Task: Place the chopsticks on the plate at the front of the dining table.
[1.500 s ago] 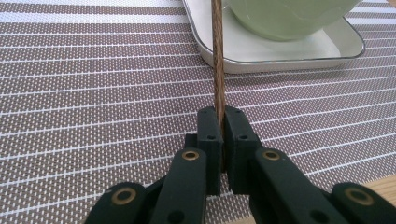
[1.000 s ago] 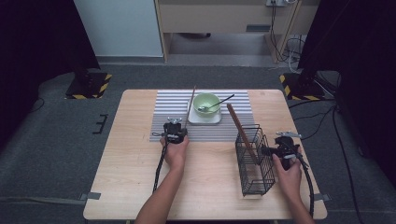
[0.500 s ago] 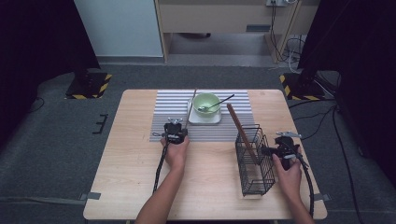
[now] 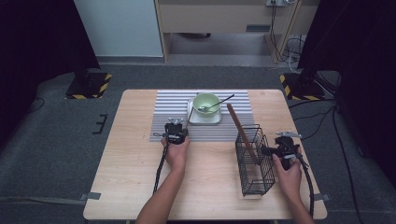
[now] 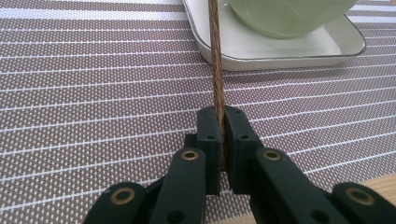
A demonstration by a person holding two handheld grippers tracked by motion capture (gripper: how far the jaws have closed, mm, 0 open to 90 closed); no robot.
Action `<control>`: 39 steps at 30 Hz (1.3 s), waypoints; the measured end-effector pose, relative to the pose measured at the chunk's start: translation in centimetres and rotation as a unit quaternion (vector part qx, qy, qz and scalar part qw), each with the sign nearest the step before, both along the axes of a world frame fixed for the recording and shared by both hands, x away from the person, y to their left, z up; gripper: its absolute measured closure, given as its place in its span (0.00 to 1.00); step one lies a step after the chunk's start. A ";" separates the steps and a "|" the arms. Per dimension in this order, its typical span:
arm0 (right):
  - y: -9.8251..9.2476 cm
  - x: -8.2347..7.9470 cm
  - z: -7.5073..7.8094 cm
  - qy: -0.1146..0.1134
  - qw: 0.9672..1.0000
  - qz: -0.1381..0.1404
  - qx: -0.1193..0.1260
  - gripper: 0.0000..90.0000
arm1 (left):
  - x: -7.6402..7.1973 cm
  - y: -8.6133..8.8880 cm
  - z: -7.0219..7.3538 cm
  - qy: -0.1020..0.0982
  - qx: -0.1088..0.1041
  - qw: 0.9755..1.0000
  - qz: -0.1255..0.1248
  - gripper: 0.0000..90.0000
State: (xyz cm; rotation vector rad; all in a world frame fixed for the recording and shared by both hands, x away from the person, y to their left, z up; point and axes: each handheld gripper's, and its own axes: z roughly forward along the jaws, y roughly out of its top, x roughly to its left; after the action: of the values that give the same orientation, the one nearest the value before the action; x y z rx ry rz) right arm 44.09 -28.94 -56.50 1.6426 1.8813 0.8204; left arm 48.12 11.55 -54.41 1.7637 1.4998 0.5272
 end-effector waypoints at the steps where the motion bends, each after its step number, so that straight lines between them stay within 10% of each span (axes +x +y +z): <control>1: 0.0 0.0 0.0 0.000 1.000 0.000 0.000 0.01 | 0.0 -0.1 0.0 0.000 0.000 1.000 -0.001 0.94; 39: 0.0 0.0 0.0 0.000 1.000 0.000 0.000 0.01 | -0.5 -2.8 0.4 -0.019 -0.014 1.000 -0.019 0.86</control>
State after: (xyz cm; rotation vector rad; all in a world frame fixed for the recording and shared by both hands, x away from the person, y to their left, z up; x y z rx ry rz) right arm 44.09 -28.94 -56.51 1.6423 1.8814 0.8203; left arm 47.60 8.70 -54.06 1.7483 1.4369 0.5158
